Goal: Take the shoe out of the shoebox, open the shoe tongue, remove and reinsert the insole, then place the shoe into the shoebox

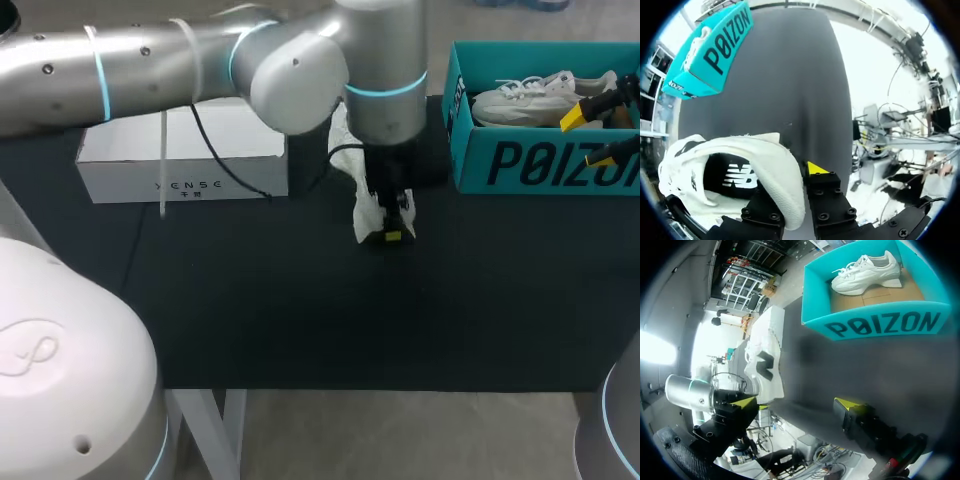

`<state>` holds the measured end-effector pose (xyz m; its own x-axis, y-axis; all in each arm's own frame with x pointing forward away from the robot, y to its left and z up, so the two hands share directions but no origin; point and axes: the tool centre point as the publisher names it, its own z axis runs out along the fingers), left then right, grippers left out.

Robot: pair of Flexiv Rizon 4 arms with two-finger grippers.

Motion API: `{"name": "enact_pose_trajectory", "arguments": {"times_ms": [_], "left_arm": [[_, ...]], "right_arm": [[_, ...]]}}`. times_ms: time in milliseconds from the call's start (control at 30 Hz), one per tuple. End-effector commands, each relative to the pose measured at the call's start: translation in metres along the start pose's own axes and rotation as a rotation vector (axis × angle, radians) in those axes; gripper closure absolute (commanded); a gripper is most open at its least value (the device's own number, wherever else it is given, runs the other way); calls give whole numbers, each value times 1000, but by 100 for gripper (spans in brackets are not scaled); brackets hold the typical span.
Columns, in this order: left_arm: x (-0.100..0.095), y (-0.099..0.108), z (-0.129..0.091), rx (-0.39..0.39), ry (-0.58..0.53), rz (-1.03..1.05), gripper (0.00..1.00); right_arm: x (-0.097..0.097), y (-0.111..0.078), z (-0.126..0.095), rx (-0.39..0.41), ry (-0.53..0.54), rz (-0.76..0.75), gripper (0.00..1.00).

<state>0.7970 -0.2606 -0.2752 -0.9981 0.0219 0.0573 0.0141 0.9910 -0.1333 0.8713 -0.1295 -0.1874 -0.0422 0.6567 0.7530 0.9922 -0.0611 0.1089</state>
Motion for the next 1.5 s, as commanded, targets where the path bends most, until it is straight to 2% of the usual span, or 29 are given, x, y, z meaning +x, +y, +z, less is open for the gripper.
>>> {"name": "enact_pose_trajectory", "arguments": {"times_ms": [33, 100, 133, 533, 600, 633, 667, 700, 767, 800, 1233, 1267, 1300, 1333, 1400, 1433, 1500], "left_arm": [[4, 6, -53, 18, 58, 151, 100], [4, 9, -60, 36, 92, 242, 100], [4, 11, -65, 67, 132, 221, 100], [4, 11, -65, 67, 132, 221, 100], [9, 16, -67, 69, 218, 380, 100], [11, 21, -68, 52, 197, 527, 100], [14, 29, -69, 67, 321, 636, 100], [13, 33, -74, 117, 395, 642, 100], [9, 43, -79, 95, 472, 658, 100], [7, 45, -83, 140, 489, 636, 100], [7, 45, -83, 140, 489, 636, 100], [3, 50, -86, 67, 445, 693, 100], [0, 57, -86, 8, 438, 647, 100], [-4, 64, -88, -3, 428, 676, 100], [-11, 78, -94, -99, 389, 670, 100], [-11, 80, -98, -91, 367, 703, 100], [-17, 93, -105, -202, 313, 706, 100]], "right_arm": [[0, 0, 0, 1, -4, 2, 0], [0, 0, 0, 1, -4, 2, 0], [0, 0, 0, 1, -4, 2, 0], [0, 0, 0, 1, -4, 2, 0], [0, 0, 0, 1, -4, 2, 0], [0, 0, 0, 1, -4, 2, 0], [0, 0, 0, 1, -4, 2, 0], [0, 0, 0, 1, -4, 2, 0], [0, 0, 0, 1, -4, 2, 0], [0, 0, 0, 1, -4, 2, 0], [0, 0, 0, 1, -4, 2, 0], [0, 0, 0, 1, -4, 2, 0], [0, 0, 0, 1, -4, 2, 0], [0, 0, 0, 1, -4, 2, 0], [0, 0, 0, 1, -4, 2, 0], [0, 0, 0, 1, -4, 2, 0], [0, 0, 0, 1, -4, 2, 0]]}}
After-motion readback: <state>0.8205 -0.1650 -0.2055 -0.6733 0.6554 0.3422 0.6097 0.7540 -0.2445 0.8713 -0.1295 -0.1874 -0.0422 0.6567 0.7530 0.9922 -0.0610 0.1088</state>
